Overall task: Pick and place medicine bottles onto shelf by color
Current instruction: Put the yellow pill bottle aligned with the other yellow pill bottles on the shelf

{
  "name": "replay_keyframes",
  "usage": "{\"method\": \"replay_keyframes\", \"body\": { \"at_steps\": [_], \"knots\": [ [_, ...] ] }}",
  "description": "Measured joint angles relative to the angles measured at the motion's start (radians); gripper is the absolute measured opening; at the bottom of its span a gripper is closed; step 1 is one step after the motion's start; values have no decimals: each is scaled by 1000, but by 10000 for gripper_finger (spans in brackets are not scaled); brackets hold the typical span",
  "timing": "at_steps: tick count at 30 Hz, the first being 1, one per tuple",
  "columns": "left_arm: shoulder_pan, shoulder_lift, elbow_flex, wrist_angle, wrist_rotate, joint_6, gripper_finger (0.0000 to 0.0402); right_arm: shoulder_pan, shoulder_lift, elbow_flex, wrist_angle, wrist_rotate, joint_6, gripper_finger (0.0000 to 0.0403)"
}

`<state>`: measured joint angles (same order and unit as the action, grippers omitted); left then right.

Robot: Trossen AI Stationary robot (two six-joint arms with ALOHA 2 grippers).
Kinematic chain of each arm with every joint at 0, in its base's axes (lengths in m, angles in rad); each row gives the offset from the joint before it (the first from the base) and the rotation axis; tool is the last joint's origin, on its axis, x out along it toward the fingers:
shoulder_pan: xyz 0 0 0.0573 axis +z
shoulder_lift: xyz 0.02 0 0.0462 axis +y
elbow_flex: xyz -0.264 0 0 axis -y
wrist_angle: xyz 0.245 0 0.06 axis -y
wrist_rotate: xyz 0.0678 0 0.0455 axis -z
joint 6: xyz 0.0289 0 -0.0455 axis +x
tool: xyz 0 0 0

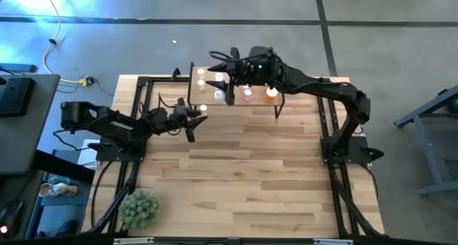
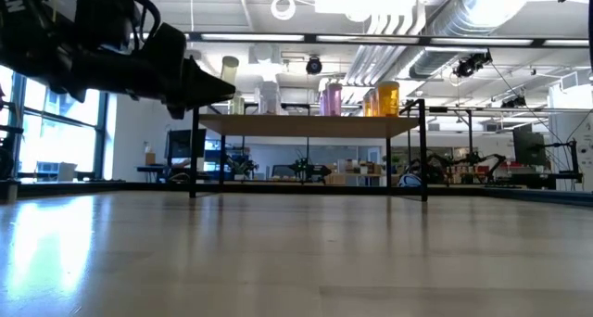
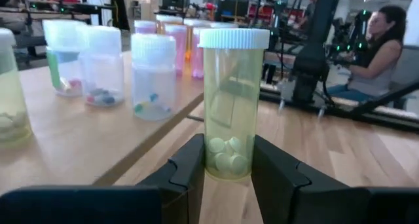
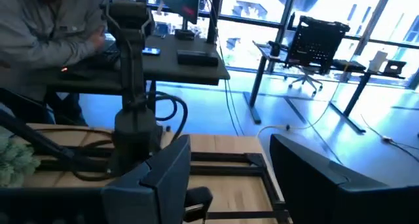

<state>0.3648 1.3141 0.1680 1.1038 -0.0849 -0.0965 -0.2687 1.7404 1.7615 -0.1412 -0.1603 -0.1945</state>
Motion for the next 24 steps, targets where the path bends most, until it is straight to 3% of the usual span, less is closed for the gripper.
{"method": "replay_keyframes", "body": {
  "at_steps": [14,24],
  "knots": [
    [13,-107,0,3,-26,24,96,-43,34,4,61,-106,0,201],
    [106,-108,1,6,-12,48,96,-76,121,175,41,-144,-42,201]
  ]
}}
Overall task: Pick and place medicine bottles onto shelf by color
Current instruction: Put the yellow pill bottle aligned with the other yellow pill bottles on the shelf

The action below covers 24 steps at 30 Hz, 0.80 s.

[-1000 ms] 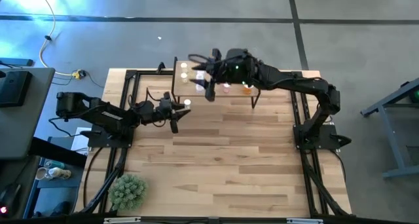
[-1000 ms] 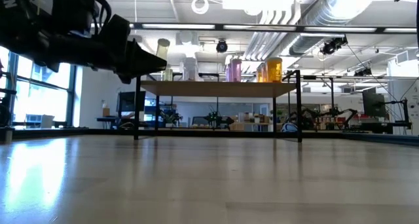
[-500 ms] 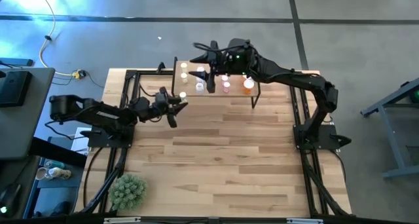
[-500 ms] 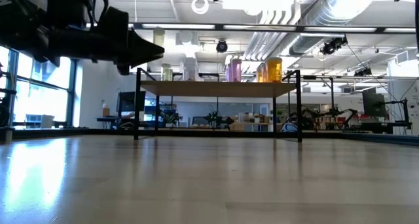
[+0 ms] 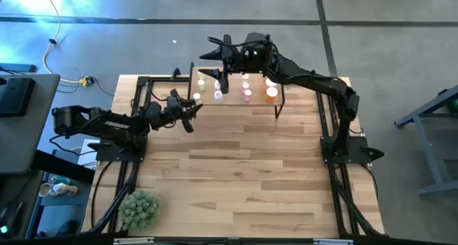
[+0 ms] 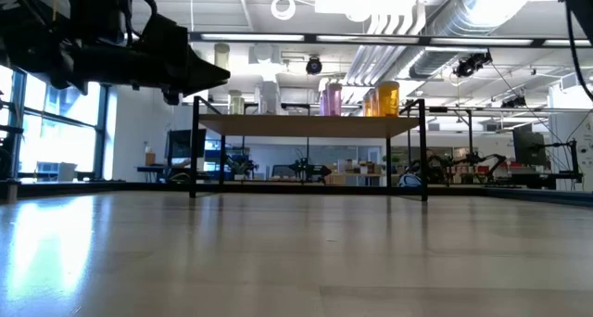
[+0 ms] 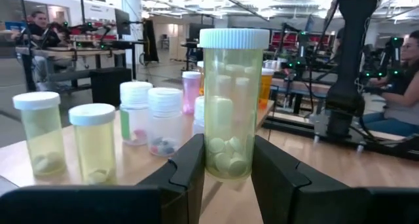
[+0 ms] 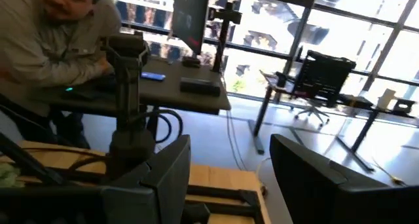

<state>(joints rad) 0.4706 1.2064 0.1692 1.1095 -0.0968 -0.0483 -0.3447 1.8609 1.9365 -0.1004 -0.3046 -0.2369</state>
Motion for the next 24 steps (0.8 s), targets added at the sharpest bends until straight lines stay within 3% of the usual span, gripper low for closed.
{"method": "replay_keyframes", "body": {
  "at_steps": [13,24],
  "knots": [
    [60,1,0,-39,67,0,96,4,305,391,-408,-46,-19,201],
    [60,1,0,-43,62,0,97,5,346,372,-511,-47,-3,201]
  ]
}}
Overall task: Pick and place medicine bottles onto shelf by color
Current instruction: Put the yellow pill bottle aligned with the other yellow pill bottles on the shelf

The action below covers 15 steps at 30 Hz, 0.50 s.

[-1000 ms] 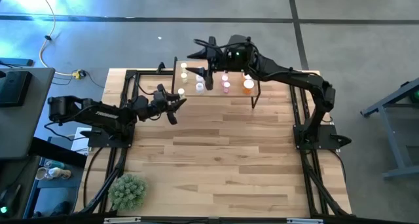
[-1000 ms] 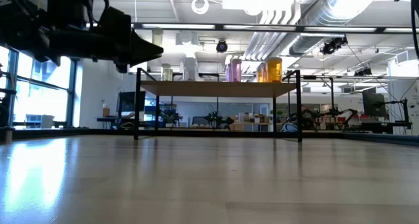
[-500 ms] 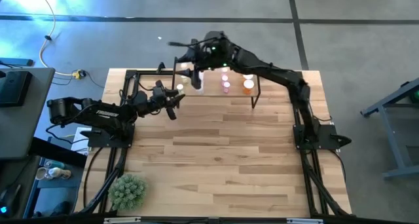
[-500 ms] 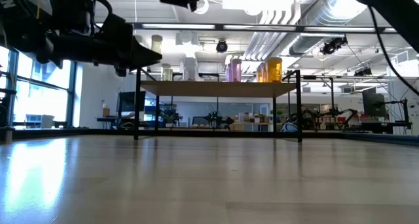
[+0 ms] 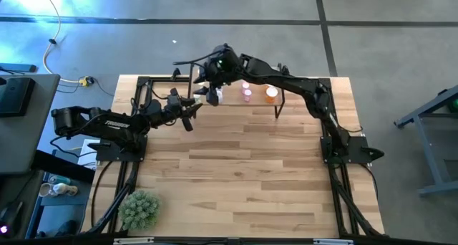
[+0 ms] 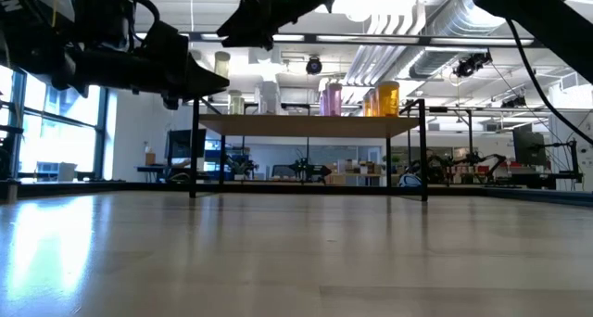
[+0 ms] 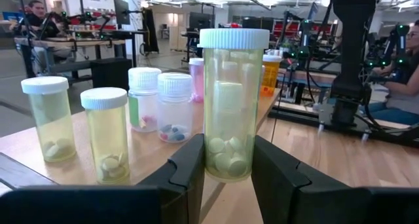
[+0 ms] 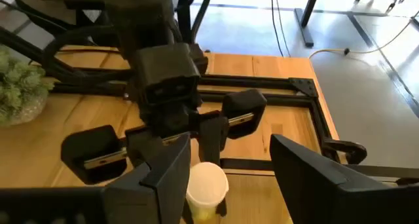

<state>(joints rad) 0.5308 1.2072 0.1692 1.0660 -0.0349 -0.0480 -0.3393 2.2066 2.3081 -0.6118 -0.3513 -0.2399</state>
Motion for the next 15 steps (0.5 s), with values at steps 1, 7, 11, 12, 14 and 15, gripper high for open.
{"method": "replay_keyframes", "body": {
  "at_steps": [1,7,11,12,14,15],
  "knots": [
    [0,0,0,0,0,0,97,2,-1,0,-1,-1,2,201],
    [0,0,0,0,-2,0,97,20,24,0,-22,-2,4,201],
    [0,0,0,0,-3,0,97,34,32,0,-27,-5,4,201],
    [0,0,0,0,-3,0,97,37,32,0,-26,-6,4,201],
    [0,0,0,0,-3,0,97,41,32,0,-28,-6,14,201],
    [0,0,0,0,-3,0,97,42,32,0,-29,-6,22,201]
  ]
}}
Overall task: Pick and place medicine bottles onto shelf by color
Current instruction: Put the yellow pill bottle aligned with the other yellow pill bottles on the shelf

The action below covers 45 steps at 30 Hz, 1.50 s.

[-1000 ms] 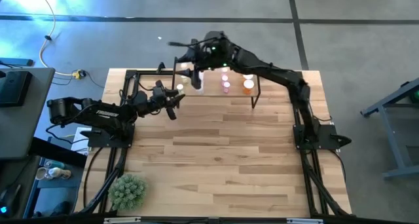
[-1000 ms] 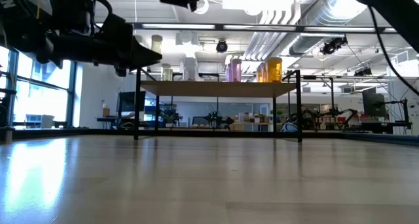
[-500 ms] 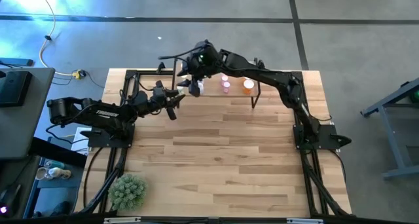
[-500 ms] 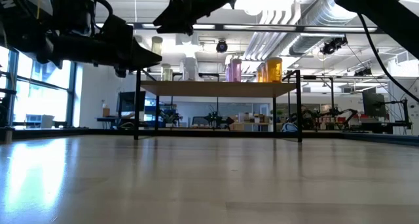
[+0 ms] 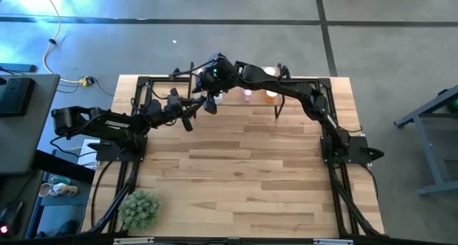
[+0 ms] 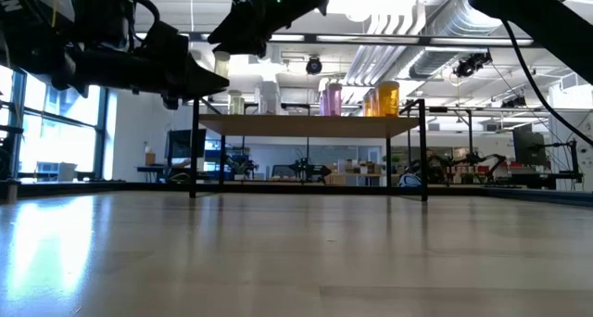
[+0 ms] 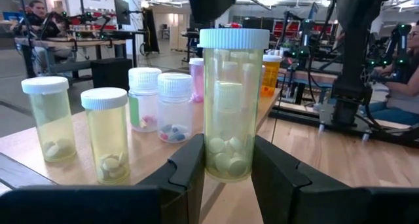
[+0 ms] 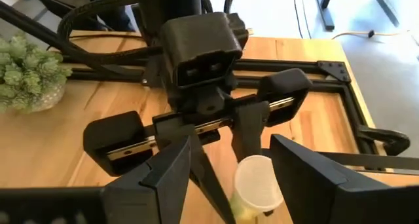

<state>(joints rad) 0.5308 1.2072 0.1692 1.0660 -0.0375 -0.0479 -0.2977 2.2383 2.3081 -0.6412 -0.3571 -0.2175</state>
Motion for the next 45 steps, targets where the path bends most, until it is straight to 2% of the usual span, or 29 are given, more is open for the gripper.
{"method": "replay_keyframes", "body": {
  "at_steps": [6,22,34,45],
  "knots": [
    [-2,0,0,0,6,37,97,-2,0,0,-17,68,8,201],
    [-2,1,1,33,4,52,97,-3,0,0,-37,62,24,200],
    [-1,1,1,32,0,52,97,-3,0,0,-41,47,36,121],
    [-1,1,1,31,-4,52,97,-3,0,0,-43,47,37,113]
  ]
}}
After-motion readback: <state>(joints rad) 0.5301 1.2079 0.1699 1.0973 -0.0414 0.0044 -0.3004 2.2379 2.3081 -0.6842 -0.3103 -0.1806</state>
